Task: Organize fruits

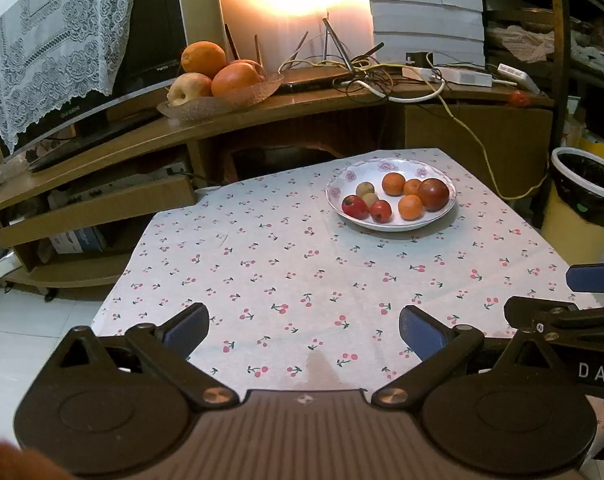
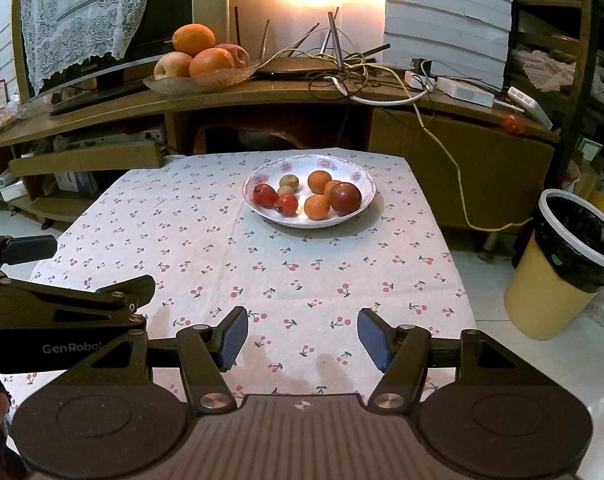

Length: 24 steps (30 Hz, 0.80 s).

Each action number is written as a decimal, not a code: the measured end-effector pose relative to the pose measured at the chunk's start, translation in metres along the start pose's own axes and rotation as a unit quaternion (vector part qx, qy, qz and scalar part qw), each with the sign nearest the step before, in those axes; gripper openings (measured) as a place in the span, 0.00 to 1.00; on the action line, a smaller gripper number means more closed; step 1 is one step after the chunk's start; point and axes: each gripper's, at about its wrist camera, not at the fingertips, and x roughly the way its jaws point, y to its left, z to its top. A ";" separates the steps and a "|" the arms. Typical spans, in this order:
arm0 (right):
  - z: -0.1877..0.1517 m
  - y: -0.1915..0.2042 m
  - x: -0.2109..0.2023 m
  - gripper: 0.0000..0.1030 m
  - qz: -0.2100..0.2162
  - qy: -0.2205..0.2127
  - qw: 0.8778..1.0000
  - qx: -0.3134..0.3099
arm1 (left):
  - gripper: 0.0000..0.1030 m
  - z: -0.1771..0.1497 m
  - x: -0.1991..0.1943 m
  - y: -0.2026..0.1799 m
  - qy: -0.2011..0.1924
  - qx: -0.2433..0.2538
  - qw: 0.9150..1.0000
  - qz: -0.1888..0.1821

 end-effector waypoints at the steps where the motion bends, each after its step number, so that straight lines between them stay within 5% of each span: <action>1: 0.000 0.000 0.000 0.60 0.000 0.000 1.000 0.000 | 1.00 0.000 0.000 0.000 0.000 0.000 1.000 0.000; 24: -0.001 0.001 0.001 0.60 -0.001 0.001 1.000 -0.002 | 1.00 -0.001 0.000 0.000 -0.001 0.002 1.000 0.002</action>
